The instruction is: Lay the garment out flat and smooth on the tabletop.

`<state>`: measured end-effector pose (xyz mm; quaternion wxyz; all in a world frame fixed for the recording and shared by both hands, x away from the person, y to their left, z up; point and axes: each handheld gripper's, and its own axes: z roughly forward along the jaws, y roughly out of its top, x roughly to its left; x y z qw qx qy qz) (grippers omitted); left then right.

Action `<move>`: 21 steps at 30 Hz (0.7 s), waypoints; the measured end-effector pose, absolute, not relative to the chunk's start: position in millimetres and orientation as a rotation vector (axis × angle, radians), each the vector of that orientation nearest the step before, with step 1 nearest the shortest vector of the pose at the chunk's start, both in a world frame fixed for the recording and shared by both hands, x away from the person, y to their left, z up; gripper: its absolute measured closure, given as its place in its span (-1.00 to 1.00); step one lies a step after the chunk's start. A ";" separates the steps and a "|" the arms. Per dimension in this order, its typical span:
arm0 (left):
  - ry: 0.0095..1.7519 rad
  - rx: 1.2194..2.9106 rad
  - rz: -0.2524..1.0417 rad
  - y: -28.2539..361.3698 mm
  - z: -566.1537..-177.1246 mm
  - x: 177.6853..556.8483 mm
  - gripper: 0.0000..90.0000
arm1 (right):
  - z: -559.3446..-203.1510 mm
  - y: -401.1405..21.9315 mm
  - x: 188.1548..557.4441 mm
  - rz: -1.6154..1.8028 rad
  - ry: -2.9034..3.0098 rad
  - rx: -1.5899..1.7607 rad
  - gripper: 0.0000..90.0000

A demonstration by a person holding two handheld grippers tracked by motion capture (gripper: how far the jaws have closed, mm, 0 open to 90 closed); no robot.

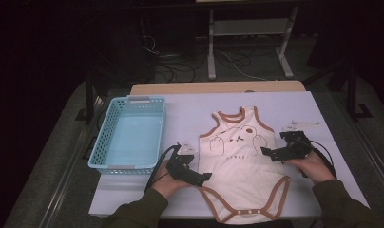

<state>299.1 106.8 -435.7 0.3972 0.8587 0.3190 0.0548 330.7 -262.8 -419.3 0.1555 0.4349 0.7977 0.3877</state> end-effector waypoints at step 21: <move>0.838 2.167 0.162 101.9 -430.9 302.0 -0.99 | -440.9 -277.3 275.9 1.129 2.358 1.177 -1.00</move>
